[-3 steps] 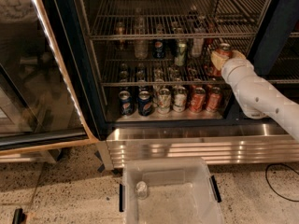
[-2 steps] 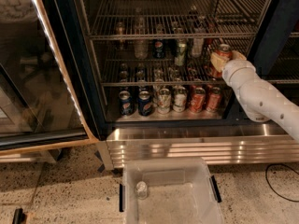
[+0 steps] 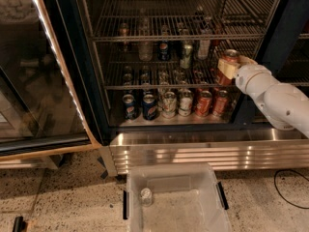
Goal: Pick coke can from middle shelf of fridge
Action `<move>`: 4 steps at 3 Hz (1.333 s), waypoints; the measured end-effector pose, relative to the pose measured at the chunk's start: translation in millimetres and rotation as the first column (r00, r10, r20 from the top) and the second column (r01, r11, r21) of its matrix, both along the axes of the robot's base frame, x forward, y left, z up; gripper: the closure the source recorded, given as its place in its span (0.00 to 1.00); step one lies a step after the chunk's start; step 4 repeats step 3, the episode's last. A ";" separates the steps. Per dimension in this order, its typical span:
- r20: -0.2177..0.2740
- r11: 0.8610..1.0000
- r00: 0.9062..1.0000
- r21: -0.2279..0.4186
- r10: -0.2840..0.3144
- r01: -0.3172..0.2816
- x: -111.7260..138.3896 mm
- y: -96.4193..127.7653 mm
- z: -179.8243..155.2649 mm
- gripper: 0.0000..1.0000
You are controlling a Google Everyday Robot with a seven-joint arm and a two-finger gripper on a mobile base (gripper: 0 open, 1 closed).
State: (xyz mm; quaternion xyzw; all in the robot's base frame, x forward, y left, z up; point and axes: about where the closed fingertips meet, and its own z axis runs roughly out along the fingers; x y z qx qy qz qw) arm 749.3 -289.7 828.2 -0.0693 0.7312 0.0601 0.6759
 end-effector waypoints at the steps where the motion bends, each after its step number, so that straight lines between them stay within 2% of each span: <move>1: -0.001 0.998 0.998 0.013 0.062 -0.062 -14.0 3.8 8.1 1.00; 2: 0.005 0.995 0.995 0.019 0.098 -0.098 -23.5 3.5 16.1 1.00; 4: 0.004 0.995 0.995 0.019 0.101 -0.101 -24.0 4.4 16.1 1.00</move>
Offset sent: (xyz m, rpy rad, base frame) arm -0.0368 -0.0020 0.0257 0.0249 -0.0104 0.1349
